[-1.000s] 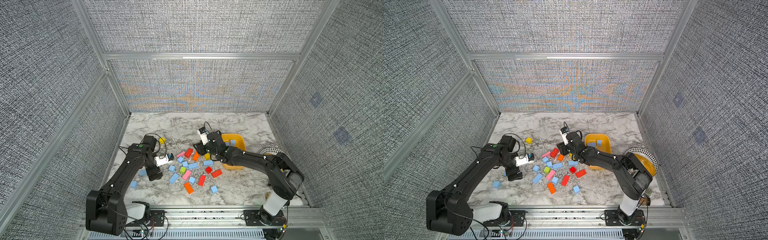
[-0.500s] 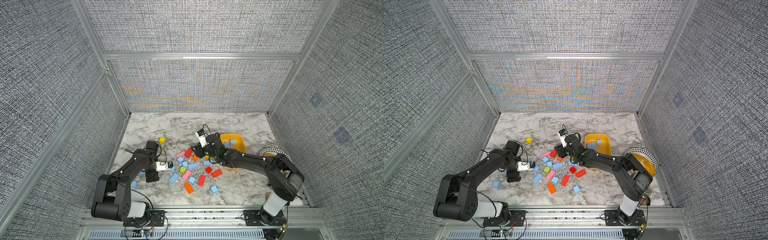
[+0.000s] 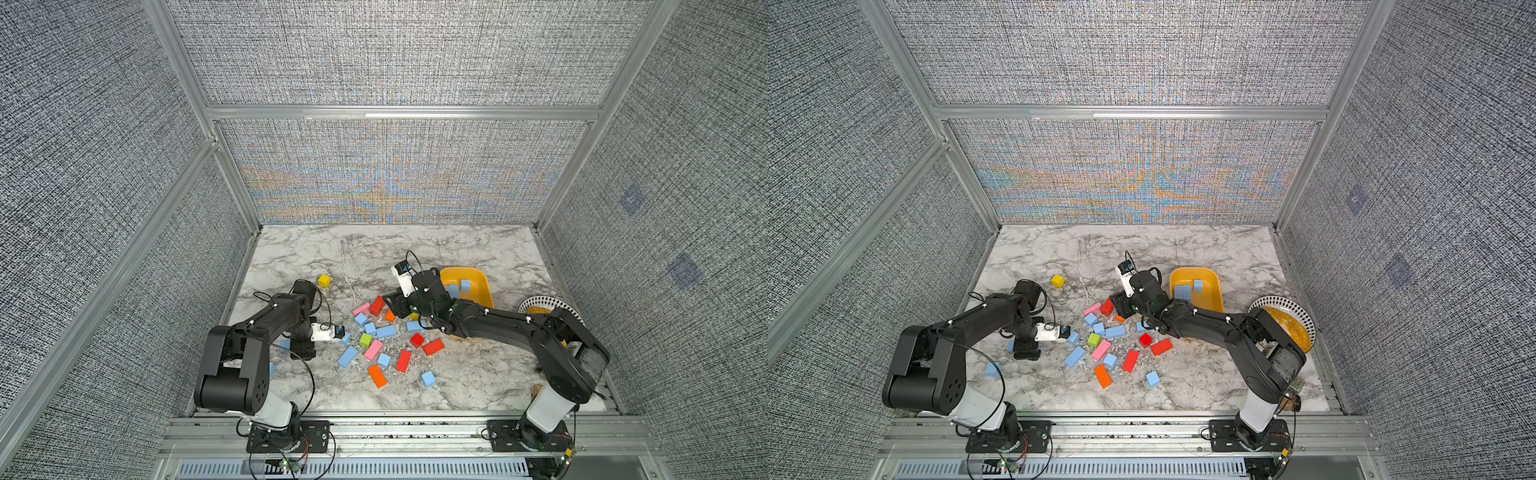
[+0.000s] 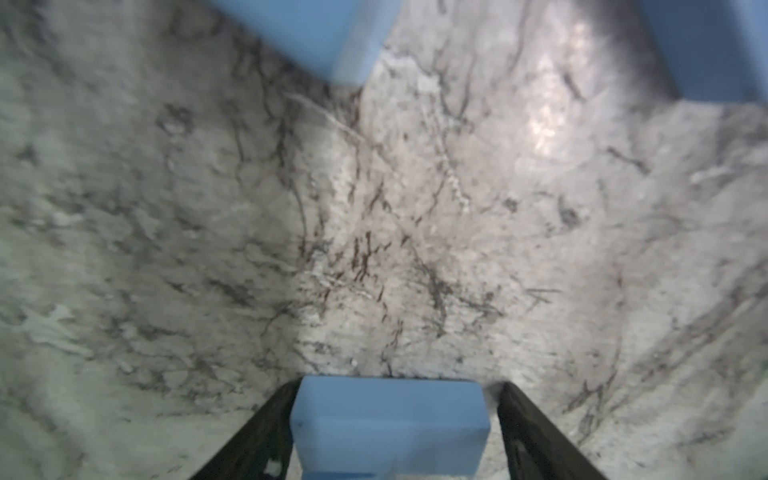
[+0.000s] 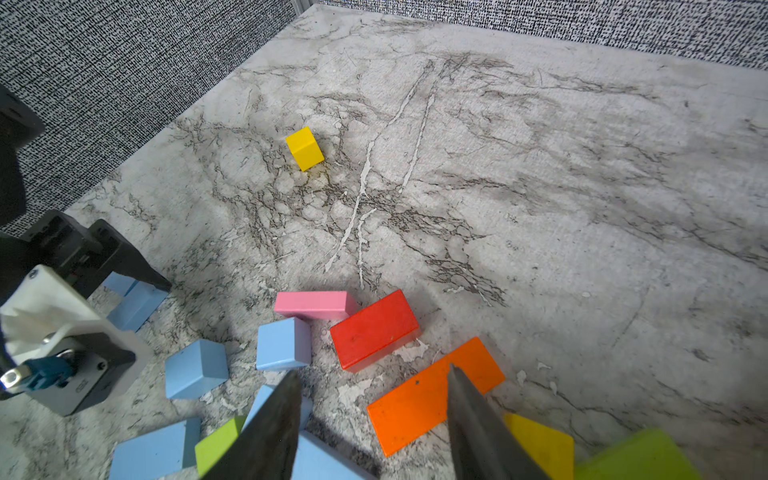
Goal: Pick out the blue building blocks
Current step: Pick up the building block from the center of the board.
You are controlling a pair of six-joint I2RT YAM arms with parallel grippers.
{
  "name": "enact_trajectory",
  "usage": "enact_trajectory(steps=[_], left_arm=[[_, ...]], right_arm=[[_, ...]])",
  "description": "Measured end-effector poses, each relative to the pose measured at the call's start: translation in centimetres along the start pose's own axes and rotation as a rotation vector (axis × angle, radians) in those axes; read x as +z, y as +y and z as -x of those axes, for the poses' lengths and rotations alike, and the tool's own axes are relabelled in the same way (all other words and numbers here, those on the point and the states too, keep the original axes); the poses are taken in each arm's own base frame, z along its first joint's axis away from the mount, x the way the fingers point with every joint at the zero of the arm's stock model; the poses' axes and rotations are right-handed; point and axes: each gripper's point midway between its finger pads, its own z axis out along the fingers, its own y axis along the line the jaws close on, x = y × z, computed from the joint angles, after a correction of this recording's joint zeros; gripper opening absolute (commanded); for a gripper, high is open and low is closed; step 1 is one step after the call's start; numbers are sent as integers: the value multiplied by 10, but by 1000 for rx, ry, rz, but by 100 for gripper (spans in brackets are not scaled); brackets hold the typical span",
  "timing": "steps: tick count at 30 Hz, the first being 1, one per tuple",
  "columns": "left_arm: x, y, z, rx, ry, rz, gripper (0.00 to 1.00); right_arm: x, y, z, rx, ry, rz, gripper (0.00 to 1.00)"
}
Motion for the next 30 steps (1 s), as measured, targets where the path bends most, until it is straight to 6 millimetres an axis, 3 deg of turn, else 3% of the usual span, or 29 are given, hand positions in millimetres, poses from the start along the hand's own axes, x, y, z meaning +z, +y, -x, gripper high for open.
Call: enact_trajectory(steps=[10,16,22,26,30], left_arm=[[0,-1,-9,-14,28,-5,57],[-4,5,0,-52,-23,6,45],[-33,26,39,-138,-205,69,43],[-62,38,77,-168,-381,117,43],[-79,35,107,-175,-514,104,43]], right_arm=[[-2,-1,0,-5,-2,-3,57],[-8,0,2,-4,-10,0,57],[-7,12,3,25,1,67,56],[3,35,8,68,28,188,56],[15,63,14,131,73,327,56]])
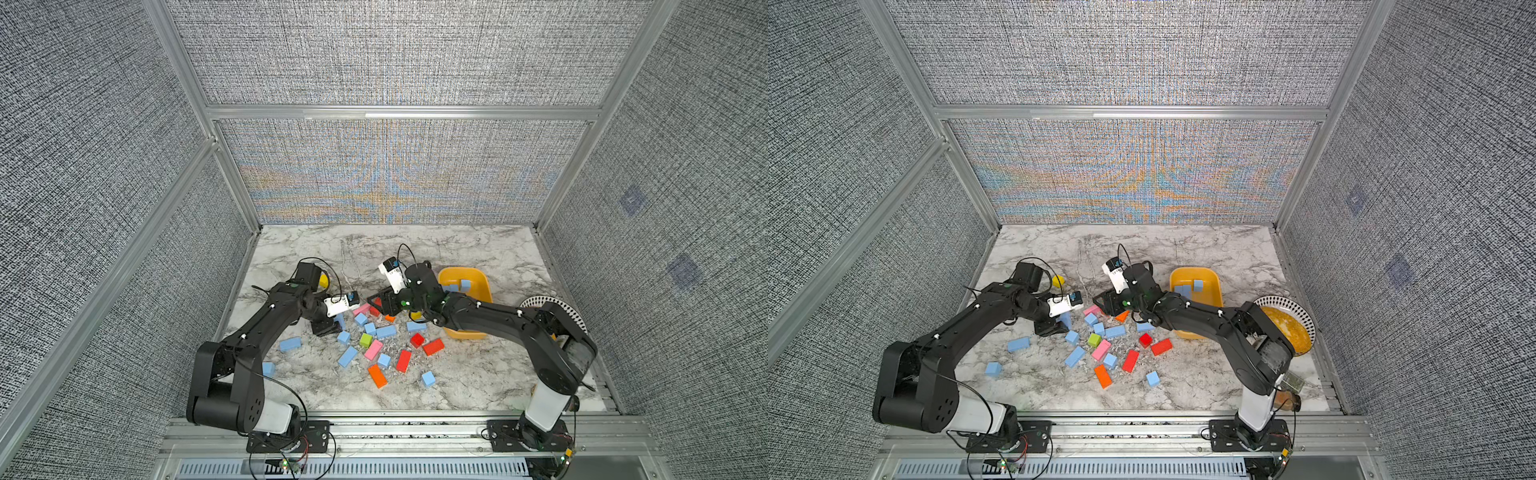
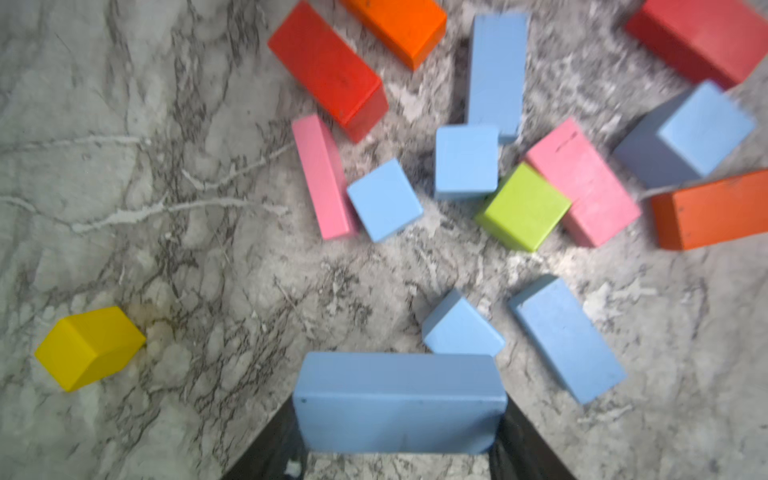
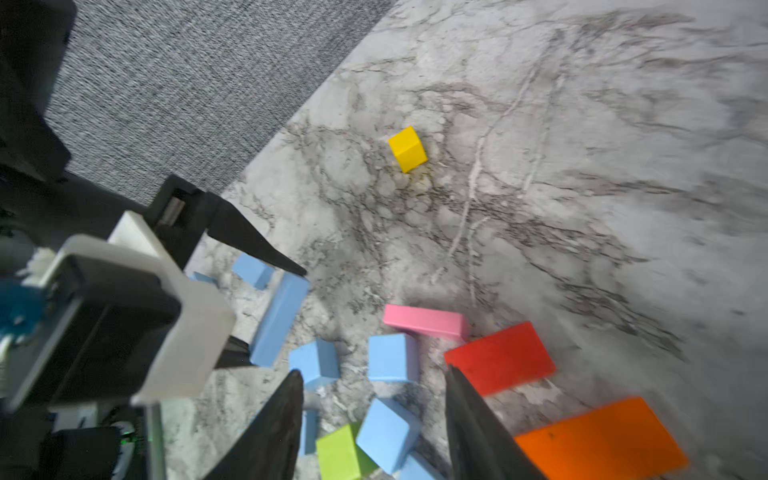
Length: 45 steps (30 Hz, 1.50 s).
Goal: Pick out the blue building blocks
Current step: Pick up the building block from the center of the board.
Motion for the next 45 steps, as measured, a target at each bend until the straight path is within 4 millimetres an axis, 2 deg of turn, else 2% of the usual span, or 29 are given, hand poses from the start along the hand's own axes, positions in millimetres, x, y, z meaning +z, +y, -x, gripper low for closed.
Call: enact_trajectory(steps=[3,11,18,26,32,36,45], left_arm=[[-1,-8,17,-20,-68,-28,43],[-10,-27,33,-51,-173,-58,43],[-16,-37,37,-33,-222,-45,43],[-17,-39,29,-39,-194,-24,43],[-17,-40,28,-37,-190,-23,43],[-18,-43,32,-19,-214,-38,43],[-17,-40,41,23,-260,-29,43]], right_arm=[[14,16,-3,43,48,71,56],[29,29,-15,162,146,129,55],[32,45,-14,214,176,199,56],[40,54,-18,268,222,241,56],[39,56,-20,284,236,240,56],[30,56,-22,277,236,229,56],[13,68,-44,288,312,308,56]])
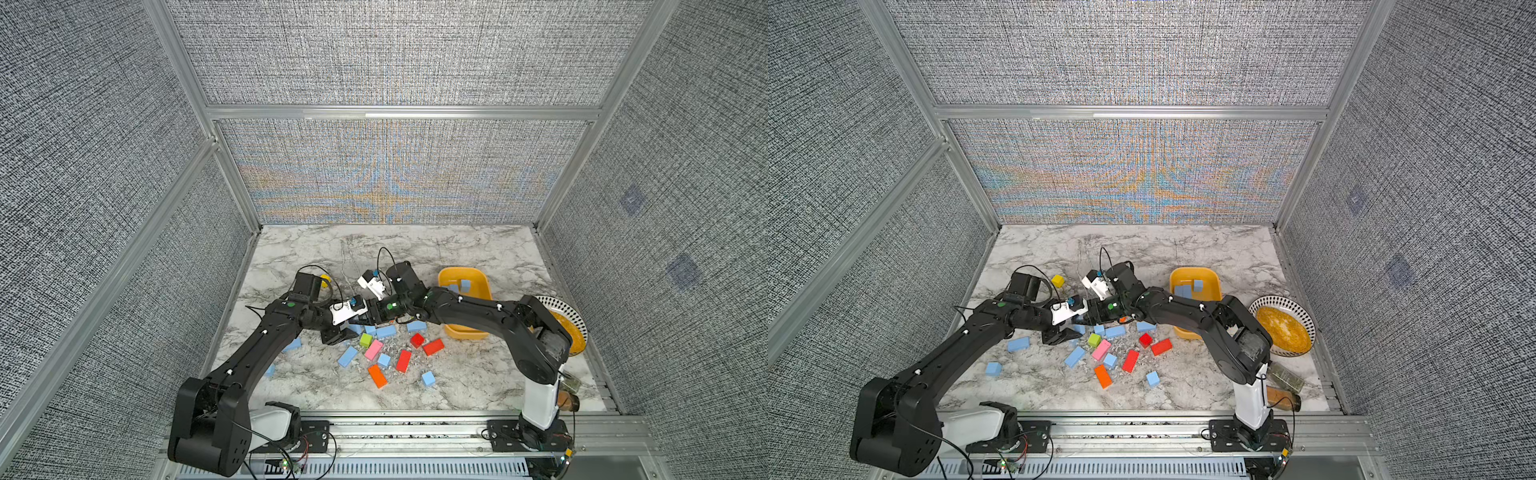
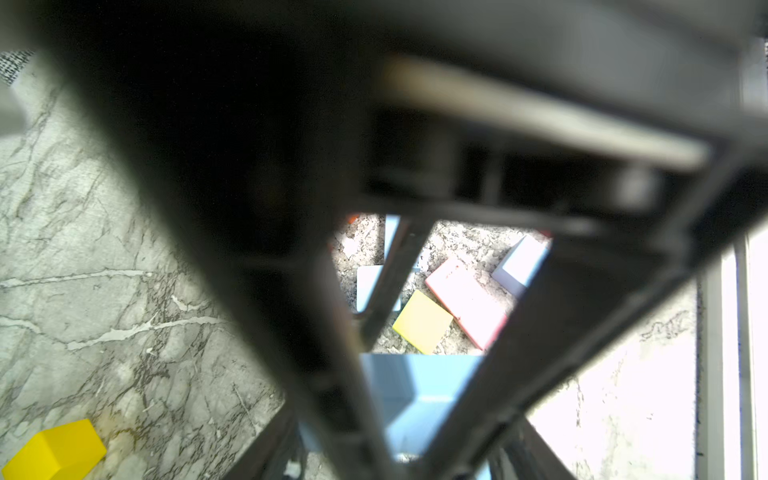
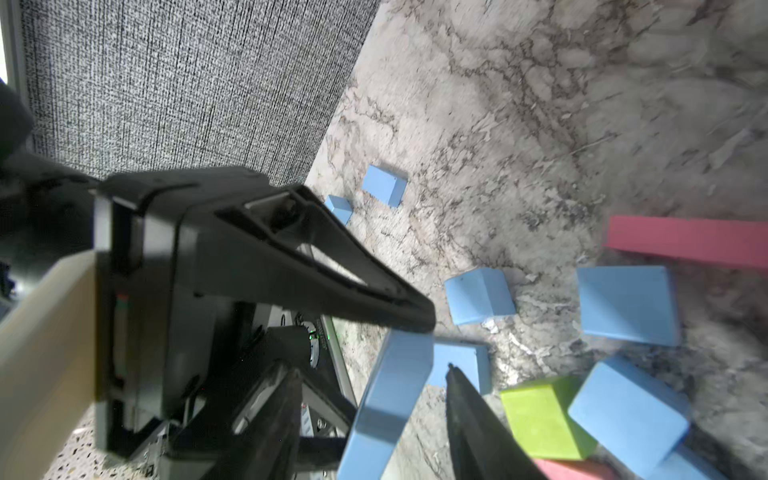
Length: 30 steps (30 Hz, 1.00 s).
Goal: Pick out the blue building blocks
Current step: Pick up the building block from the center of the board.
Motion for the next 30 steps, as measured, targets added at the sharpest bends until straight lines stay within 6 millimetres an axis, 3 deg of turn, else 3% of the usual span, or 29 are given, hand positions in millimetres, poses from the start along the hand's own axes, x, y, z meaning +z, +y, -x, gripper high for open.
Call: enact_trajectory(steps=[11,20,24,30], left_arm=[[-1,0,0,2,1,4,43],[-3,3,4,14,-3,14,45],[-3,7,6,24,-11,31,55],[-3,6,9,-7,-28,21,89]], right_arm=[[2,3,-6,10,38,39,40],[2,-4,-4,34,41,12,21],[0,-6,1,50,32,-2,16],[-2,-11,8,21,9,-35,13]])
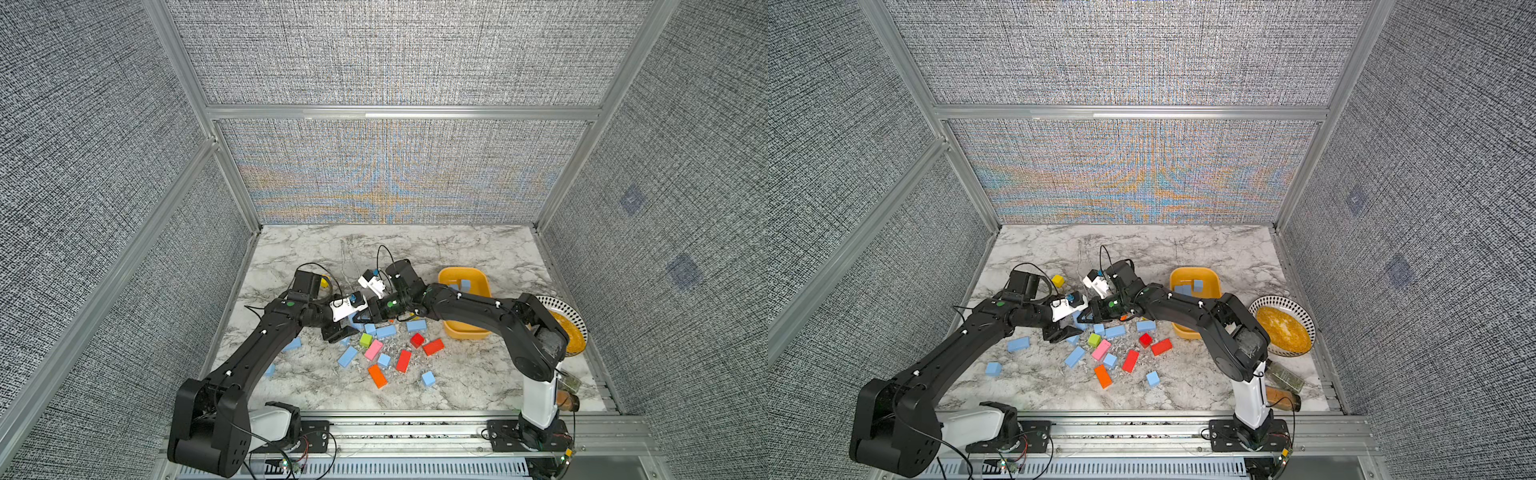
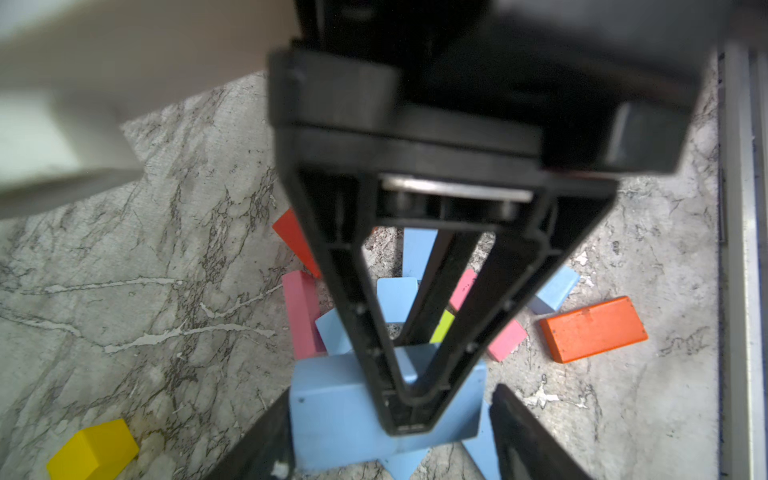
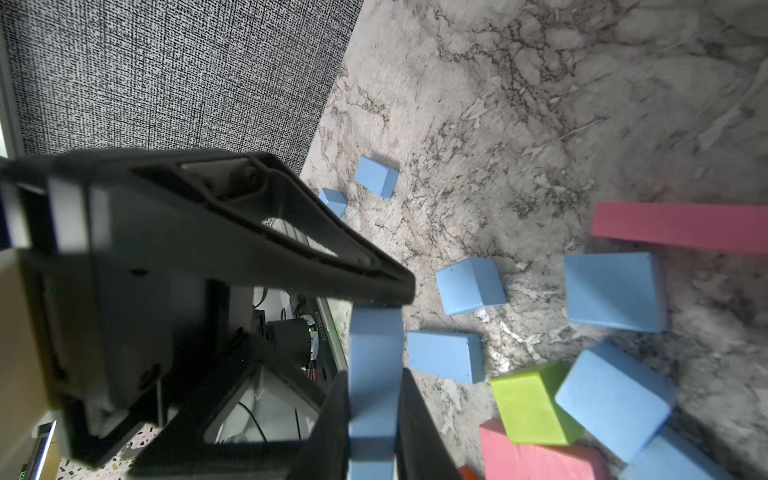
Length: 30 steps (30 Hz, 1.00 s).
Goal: Pick out the blue building blocks
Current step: Pick up the building block from the center of the board.
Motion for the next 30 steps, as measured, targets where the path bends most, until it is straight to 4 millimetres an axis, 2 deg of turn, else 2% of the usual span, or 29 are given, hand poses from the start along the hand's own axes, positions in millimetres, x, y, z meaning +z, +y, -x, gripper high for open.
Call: enact_trajectory(steps=[3,11,17,23,30], left_arm=[[-1,-1,3,-17,-11,-2,100],[-2,4,8,-65,-48,29,100],[-2,4,11,-135,-73,31,100],[0,13,9,-227,-94,71,100],[2,28,5,-323,-109,141,100]], right_arm=[[-1,-1,4,-21,-25,-15,12],[-19,-12,18,-22,-91,-62,11],[-47,-31,43,-20,-202,-128,10],[-70,-40,54,-17,-259,-163,9],[-109,-58,63,0,-327,-231,9]])
